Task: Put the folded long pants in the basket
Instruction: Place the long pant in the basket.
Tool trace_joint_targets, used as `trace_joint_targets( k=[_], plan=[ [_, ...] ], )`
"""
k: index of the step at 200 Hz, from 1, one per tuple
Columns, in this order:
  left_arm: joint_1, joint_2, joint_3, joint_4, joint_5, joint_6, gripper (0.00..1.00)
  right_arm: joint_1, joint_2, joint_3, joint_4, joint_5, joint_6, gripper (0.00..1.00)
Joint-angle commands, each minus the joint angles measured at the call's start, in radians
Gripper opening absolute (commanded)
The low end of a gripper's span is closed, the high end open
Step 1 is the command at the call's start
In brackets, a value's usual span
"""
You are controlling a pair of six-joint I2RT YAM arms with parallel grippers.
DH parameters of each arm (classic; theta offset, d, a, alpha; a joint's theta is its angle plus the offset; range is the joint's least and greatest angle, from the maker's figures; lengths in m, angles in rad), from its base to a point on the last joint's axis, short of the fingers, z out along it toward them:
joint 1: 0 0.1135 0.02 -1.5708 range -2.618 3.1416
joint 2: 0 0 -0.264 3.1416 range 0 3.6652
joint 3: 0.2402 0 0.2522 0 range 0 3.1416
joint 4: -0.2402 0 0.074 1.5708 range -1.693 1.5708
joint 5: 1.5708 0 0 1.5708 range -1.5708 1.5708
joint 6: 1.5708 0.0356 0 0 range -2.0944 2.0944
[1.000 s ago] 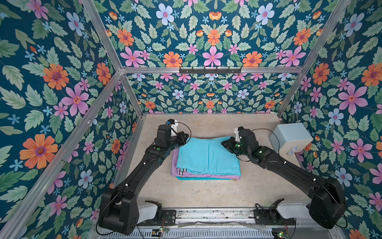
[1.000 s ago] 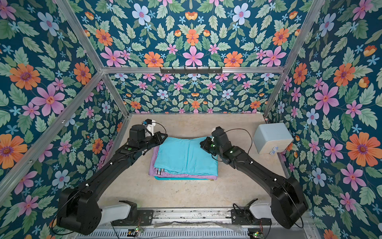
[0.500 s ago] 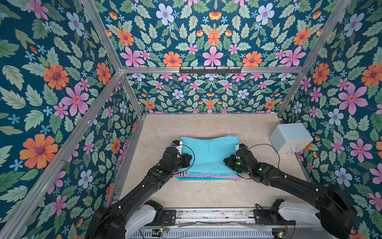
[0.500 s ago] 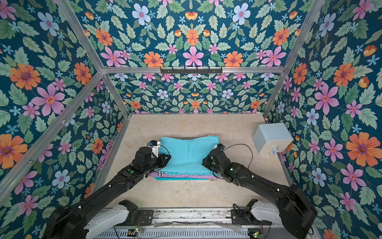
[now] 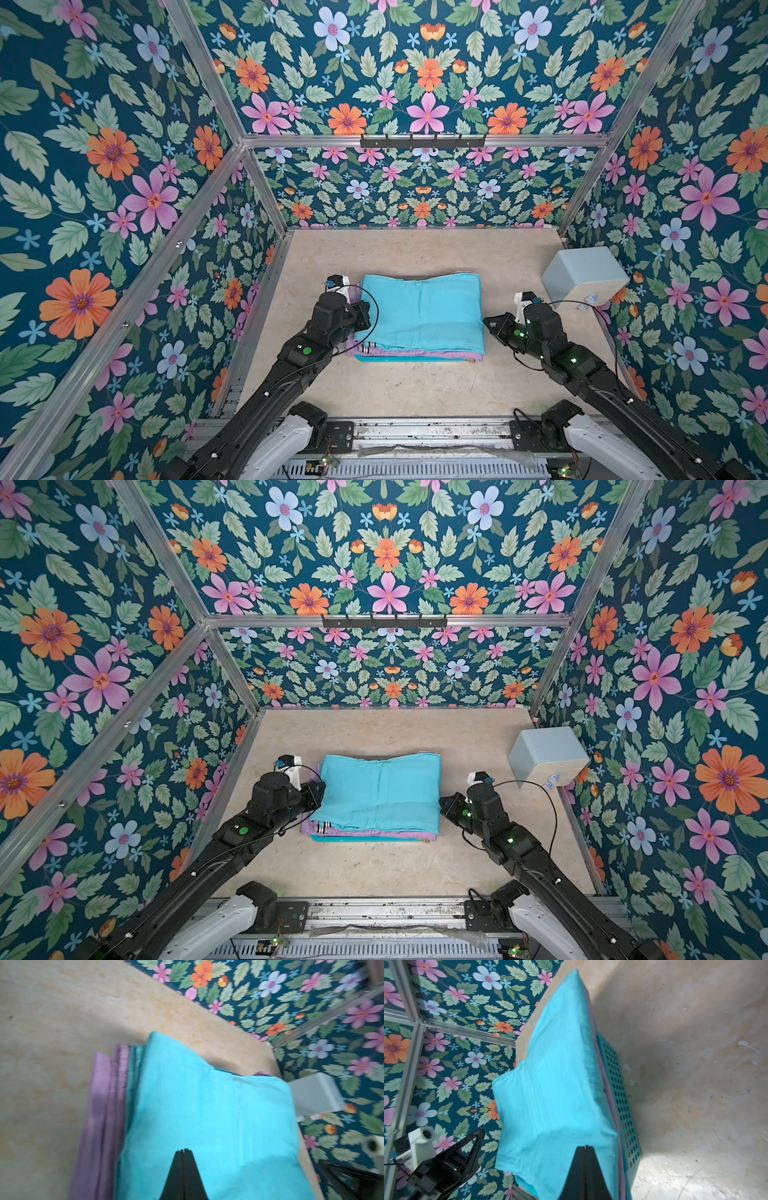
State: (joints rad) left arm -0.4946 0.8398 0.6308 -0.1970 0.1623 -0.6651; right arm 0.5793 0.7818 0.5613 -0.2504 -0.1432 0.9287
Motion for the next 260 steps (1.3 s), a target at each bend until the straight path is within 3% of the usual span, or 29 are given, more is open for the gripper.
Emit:
trace_joint_targets(
  k=[1, 14, 29, 64, 103, 131, 177, 202, 221, 260],
  plan=[
    [-0.01, -0.004, -0.045, 0.096, 0.226, -0.085, 0.0, 0.124, 0.032, 0.02, 0.026, 0.031, 0.079, 0.0],
    [-0.029, -0.01, -0.103, 0.167, 0.269, -0.119, 0.0, 0.245, 0.11, 0.055, 0.043, 0.106, 0.087, 0.0],
    [-0.05, -0.021, -0.162, 0.191, 0.242, -0.142, 0.0, 0.338, 0.228, 0.101, 0.041, 0.176, 0.087, 0.0],
    [-0.062, -0.083, -0.253, 0.11, 0.111, -0.15, 0.0, 0.377, 0.328, 0.085, 0.05, 0.232, 0.102, 0.0],
    [-0.061, -0.158, -0.278, -0.033, -0.076, -0.158, 0.0, 0.221, 0.195, -0.102, 0.032, 0.182, 0.096, 0.0],
    [-0.061, -0.137, -0.26, -0.129, -0.162, -0.178, 0.0, 0.115, 0.105, -0.142, -0.086, 0.158, 0.052, 0.0],
    [-0.061, -0.128, -0.043, -0.214, -0.211, -0.106, 0.0, 0.034, 0.033, 0.03, -0.176, 0.128, -0.07, 0.0],
    [-0.059, -0.001, 0.089, -0.125, -0.146, -0.039, 0.0, 0.034, 0.167, 0.172, -0.106, 0.086, -0.108, 0.0],
    [-0.059, 0.181, 0.191, -0.029, -0.034, 0.014, 0.0, 0.034, 0.306, 0.28, -0.038, 0.051, -0.107, 0.0],
    [-0.014, 0.55, 0.35, 0.155, 0.027, 0.081, 0.0, 0.008, 0.581, 0.446, 0.092, 0.035, -0.114, 0.0]
  ],
)
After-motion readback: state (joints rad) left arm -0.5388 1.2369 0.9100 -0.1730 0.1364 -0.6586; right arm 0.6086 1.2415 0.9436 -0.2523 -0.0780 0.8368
